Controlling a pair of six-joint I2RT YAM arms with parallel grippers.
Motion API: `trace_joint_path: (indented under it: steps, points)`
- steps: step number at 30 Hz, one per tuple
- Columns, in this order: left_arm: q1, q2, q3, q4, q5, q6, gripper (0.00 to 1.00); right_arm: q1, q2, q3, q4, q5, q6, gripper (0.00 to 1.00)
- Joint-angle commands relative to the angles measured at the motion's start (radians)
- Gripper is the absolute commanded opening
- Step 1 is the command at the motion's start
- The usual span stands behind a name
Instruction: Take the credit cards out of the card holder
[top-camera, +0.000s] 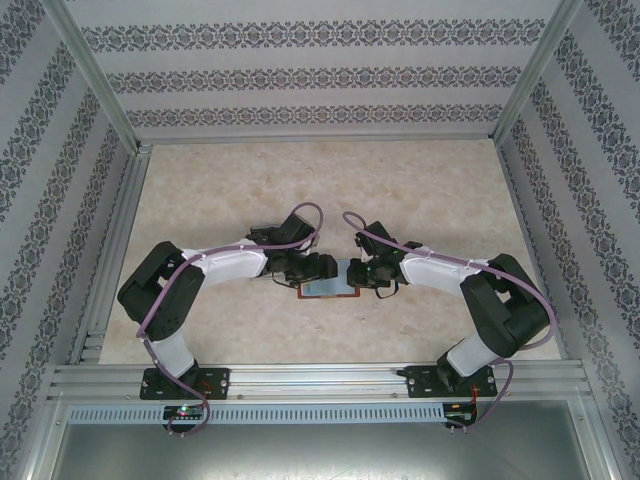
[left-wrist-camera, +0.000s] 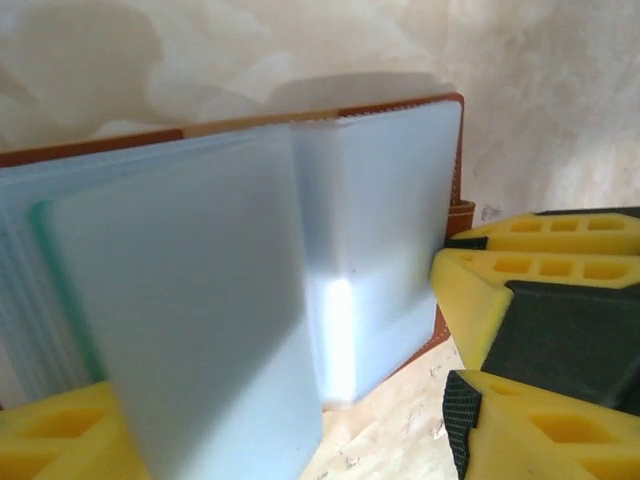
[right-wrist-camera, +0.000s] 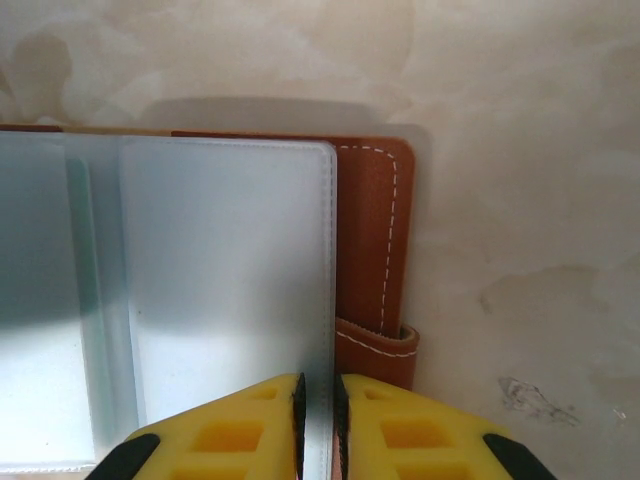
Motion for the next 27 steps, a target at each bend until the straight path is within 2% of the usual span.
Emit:
trace_joint_path:
  steps: [1,13,20,27]
  points:
    - [-0.014,0.009,0.039,0.041,0.029,0.026,0.70,-0.004,0.025,-0.019,-0.013,-0.011,0.014,0.21]
    - [-0.037,0.041,0.098,0.116,0.128,0.029,0.59,-0.016,-0.003,-0.033,-0.016,0.021,0.036,0.21]
    - [-0.035,0.025,0.082,0.107,0.098,0.033,0.58,-0.045,-0.110,-0.064,-0.015,0.074,0.055,0.22]
    - [-0.041,0.104,0.150,0.145,0.149,0.012,0.55,-0.090,-0.258,-0.106,-0.019,0.112,0.083,0.24]
